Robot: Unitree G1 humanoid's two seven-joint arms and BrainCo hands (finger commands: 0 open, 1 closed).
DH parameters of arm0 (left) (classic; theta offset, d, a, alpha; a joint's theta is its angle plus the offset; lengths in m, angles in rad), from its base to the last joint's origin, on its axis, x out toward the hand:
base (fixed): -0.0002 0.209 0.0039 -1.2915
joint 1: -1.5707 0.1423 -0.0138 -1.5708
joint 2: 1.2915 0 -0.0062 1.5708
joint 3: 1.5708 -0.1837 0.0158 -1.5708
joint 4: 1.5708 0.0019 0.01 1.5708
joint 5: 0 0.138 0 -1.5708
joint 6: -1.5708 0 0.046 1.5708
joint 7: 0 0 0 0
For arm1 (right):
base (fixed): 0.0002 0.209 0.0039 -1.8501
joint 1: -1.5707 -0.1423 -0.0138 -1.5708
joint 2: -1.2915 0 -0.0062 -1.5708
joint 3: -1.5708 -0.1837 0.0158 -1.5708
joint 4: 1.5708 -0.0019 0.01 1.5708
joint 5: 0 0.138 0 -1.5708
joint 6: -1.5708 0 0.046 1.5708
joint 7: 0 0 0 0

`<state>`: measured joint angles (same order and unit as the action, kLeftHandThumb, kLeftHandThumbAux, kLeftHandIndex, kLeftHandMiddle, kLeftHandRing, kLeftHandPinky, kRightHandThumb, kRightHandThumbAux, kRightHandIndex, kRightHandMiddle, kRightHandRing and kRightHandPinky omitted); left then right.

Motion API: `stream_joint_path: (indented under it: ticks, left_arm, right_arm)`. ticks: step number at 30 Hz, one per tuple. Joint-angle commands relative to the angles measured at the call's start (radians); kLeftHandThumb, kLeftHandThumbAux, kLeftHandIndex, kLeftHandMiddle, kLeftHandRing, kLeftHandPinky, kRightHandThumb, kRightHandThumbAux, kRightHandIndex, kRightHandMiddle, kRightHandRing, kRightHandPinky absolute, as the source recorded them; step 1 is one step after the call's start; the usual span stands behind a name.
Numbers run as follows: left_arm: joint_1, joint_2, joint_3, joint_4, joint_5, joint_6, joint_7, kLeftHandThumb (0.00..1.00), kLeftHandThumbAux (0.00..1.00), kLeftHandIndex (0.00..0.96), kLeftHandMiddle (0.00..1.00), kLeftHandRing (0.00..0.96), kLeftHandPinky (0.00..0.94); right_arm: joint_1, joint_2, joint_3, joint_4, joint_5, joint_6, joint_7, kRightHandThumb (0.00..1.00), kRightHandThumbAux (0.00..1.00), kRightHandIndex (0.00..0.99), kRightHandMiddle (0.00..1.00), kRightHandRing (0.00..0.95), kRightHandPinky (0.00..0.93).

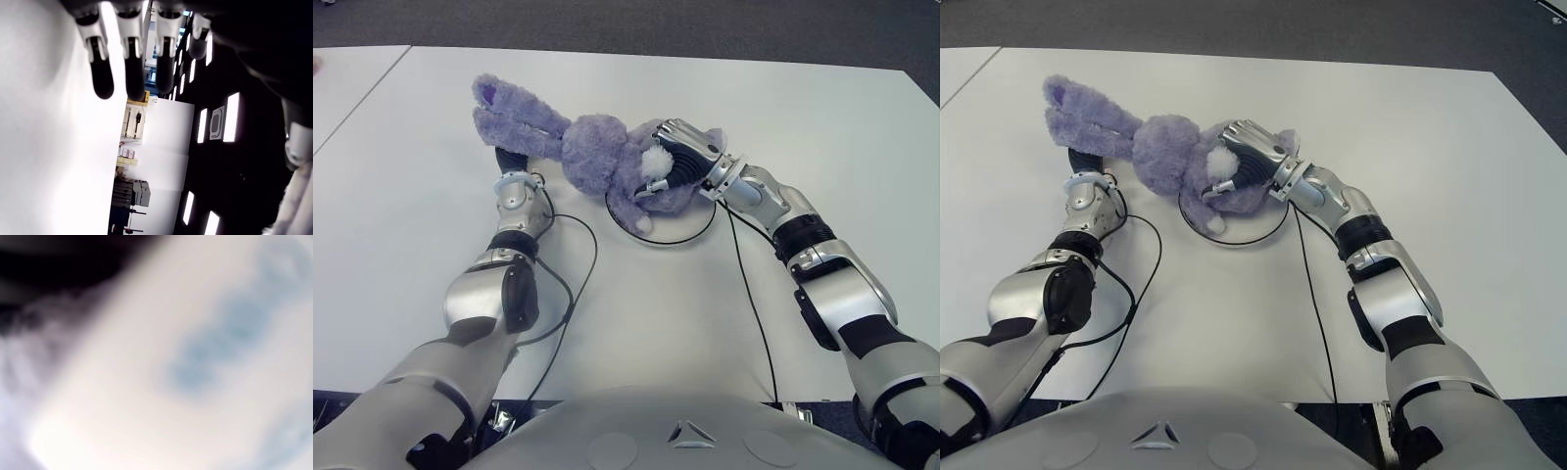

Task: Put the doll into the plate.

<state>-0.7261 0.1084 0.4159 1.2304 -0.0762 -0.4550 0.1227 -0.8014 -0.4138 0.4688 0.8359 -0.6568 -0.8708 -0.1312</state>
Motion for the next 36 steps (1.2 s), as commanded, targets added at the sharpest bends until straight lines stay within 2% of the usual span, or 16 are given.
stream_joint_path:
  ticks: [1,19,26,34,36]
  left_arm:
    - [0.213,-0.067,0.0,0.134,0.008,0.139,0.026,0.0,0.531,0.077,0.238,0.276,0.293]
    - [0.205,-0.071,0.005,0.135,0.002,0.151,0.033,0.0,0.533,0.077,0.254,0.292,0.314]
    - [0.206,-0.071,0.005,0.135,0.002,0.149,0.033,0.0,0.535,0.084,0.256,0.293,0.31]
    - [0.201,-0.07,0.0,0.136,0.007,0.157,0.042,0.0,0.54,0.082,0.253,0.291,0.315]
    - [0.199,-0.071,-0.002,0.136,0.009,0.159,0.044,0.0,0.54,0.081,0.254,0.292,0.315]
  right_arm:
    - [0.062,-0.01,0.095,0.126,-0.137,0.133,-0.008,0.075,0.385,0.0,0.0,0.001,0.002]
    - [0.011,0.018,0.158,0.248,-0.138,0.209,-0.169,0.118,0.454,0.0,0.0,0.003,0.0]
    - [-0.011,0.035,0.174,0.309,-0.129,0.212,-0.226,0.158,0.473,0.0,0.0,0.036,0.062]
    - [-0.04,0.052,0.172,0.365,-0.102,0.205,-0.207,0.188,0.474,0.0,0.0,0.044,0.143]
    - [-0.053,0.059,0.167,0.385,-0.091,0.215,-0.172,0.188,0.471,0.0,0.0,0.042,0.15]
